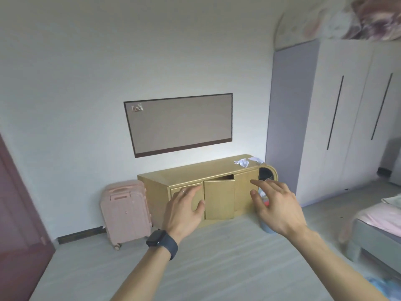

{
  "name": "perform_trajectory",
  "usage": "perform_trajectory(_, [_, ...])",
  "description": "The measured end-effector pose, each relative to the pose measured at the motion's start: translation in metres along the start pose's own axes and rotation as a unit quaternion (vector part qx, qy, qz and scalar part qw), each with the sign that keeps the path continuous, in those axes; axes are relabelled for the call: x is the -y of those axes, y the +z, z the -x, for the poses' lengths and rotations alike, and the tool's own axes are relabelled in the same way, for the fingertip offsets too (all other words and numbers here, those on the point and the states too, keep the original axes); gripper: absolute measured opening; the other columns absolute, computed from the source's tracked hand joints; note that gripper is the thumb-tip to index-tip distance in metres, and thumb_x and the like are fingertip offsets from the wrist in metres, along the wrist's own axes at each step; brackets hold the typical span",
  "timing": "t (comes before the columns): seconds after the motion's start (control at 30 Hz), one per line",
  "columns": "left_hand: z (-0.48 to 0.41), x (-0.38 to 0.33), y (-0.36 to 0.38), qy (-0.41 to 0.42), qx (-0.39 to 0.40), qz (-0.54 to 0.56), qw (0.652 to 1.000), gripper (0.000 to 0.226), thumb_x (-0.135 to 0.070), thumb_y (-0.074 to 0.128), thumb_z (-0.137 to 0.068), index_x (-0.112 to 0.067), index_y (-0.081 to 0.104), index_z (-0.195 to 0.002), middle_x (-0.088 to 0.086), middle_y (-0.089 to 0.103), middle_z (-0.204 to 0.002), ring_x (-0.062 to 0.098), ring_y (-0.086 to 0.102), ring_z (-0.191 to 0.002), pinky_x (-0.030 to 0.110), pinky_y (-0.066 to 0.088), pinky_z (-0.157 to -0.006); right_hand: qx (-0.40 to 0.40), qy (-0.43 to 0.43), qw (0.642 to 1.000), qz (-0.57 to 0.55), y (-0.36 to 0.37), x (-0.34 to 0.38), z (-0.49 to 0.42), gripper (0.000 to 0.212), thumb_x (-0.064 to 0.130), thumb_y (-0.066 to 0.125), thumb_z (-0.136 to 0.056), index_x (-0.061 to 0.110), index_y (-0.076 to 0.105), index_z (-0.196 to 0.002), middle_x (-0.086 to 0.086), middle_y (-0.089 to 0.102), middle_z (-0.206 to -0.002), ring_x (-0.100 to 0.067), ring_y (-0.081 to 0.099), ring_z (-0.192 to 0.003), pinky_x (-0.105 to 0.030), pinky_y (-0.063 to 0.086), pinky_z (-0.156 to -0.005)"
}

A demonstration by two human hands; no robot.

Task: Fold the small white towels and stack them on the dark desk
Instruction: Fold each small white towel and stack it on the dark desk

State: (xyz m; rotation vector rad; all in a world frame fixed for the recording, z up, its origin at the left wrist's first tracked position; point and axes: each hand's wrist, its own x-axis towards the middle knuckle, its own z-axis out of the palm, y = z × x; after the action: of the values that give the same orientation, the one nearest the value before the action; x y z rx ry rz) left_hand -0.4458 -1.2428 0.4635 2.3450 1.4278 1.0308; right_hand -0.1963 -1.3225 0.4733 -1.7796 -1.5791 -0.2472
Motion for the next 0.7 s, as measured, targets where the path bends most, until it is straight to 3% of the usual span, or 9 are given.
perform_trajectory(0.33, [-0.196, 0.03, 0.103, 0.032, 0.03, 0.013, 0.999, 0.043, -0.039, 0.052, -0.097, -0.04, 0.048, -0.139, -0.018, 0.05, -0.141, 0.008, 0.044, -0.131, 0.027, 0.041, -0.103, -0.021, 0.028, 0.999, 0.005, 0.088, -0.097, -0.154, 0.048, 0.054, 0.033, -0.09, 0.036, 0.061, -0.125, 0.015, 0.066, -0.114, -0.02, 0.048, -0.123, -0.044, 0.048, -0.094])
perform_trajectory(0.53, [-0.331, 0.048, 0.177, 0.036, 0.037, 0.002, 0.999, 0.042, -0.039, 0.051, -0.098, -0.04, 0.047, -0.14, -0.015, 0.049, -0.142, 0.012, 0.045, -0.131, 0.031, 0.042, -0.106, 0.0, 0.036, 0.999, -0.007, 0.155, -0.176, -0.272, 0.036, 0.044, 0.046, -0.097, 0.034, 0.06, -0.129, 0.017, 0.062, -0.127, -0.018, 0.044, -0.128, -0.041, 0.044, -0.1])
perform_trajectory(0.7, [-0.428, 0.068, 0.237, 0.014, 0.037, -0.006, 0.999, 0.039, -0.038, 0.051, -0.099, -0.04, 0.05, -0.138, -0.016, 0.051, -0.141, 0.012, 0.047, -0.129, 0.031, 0.044, -0.103, 0.023, 0.03, 0.999, -0.025, 0.207, -0.236, -0.362, 0.043, 0.051, 0.037, -0.095, 0.035, 0.061, -0.128, 0.018, 0.063, -0.125, -0.017, 0.046, -0.126, -0.038, 0.044, -0.1])
